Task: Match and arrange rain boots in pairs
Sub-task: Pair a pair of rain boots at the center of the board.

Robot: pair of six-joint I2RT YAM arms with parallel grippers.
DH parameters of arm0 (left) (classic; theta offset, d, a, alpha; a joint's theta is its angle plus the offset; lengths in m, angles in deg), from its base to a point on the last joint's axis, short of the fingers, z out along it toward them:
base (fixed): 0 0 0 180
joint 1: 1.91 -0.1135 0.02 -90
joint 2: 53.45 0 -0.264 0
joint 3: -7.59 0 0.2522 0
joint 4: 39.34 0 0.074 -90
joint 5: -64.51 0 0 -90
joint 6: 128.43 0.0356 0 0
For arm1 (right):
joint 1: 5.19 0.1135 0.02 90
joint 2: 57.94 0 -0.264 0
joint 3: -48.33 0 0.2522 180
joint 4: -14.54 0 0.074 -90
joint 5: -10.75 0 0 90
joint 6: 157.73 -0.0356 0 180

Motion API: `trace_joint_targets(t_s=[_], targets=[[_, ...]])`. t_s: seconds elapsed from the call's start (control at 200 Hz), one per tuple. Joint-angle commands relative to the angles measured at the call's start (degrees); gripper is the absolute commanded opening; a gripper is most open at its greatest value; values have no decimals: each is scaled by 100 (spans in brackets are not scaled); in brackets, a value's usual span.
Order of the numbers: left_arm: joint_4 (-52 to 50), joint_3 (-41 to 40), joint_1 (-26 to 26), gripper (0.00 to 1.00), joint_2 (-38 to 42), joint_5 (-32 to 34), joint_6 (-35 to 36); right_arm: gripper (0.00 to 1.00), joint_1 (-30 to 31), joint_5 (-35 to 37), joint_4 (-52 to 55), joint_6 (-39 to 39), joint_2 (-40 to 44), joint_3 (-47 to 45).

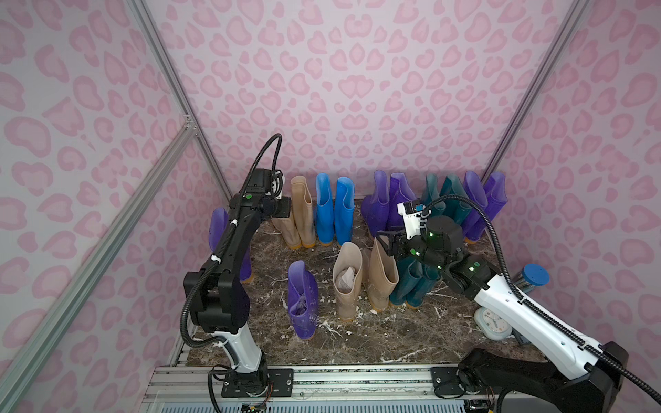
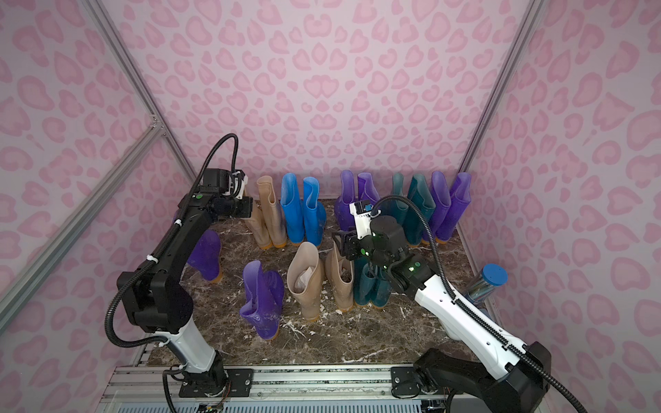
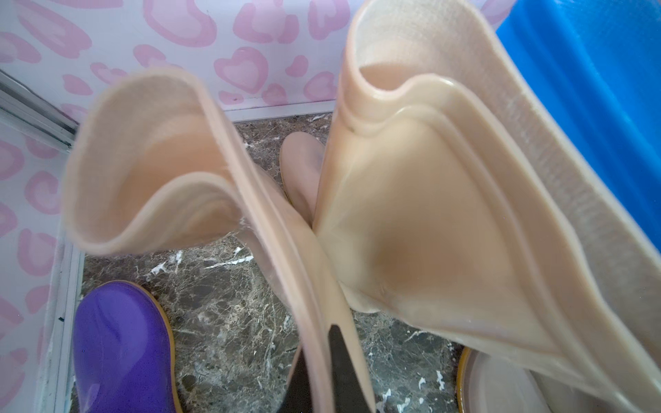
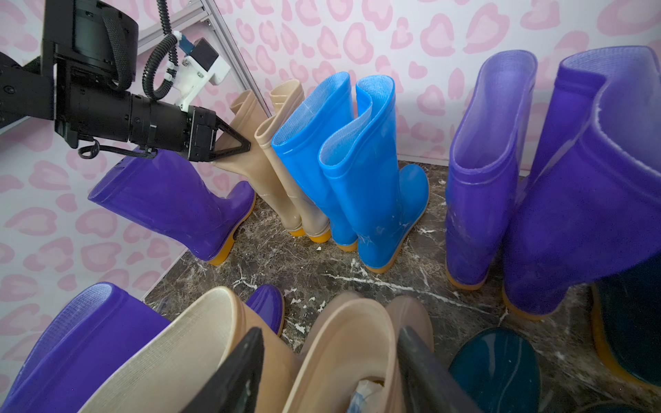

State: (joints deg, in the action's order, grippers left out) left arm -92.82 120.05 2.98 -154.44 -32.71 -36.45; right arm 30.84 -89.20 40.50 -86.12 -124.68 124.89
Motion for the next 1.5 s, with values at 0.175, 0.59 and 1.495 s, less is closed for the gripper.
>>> trace_joint_targets(t_s=[0.175,0.59,1.495], targets=[[-117,122,144,28,-24,-26,312,63,6,6,-144,68,30,-84],[-871,251,149,84,1270,324,-952,65,0,164,-64,209,174,9],[-2153,-2703,1871,79,4893,-599,-2296,73,2926,3289,1015,-1170,-608,736]])
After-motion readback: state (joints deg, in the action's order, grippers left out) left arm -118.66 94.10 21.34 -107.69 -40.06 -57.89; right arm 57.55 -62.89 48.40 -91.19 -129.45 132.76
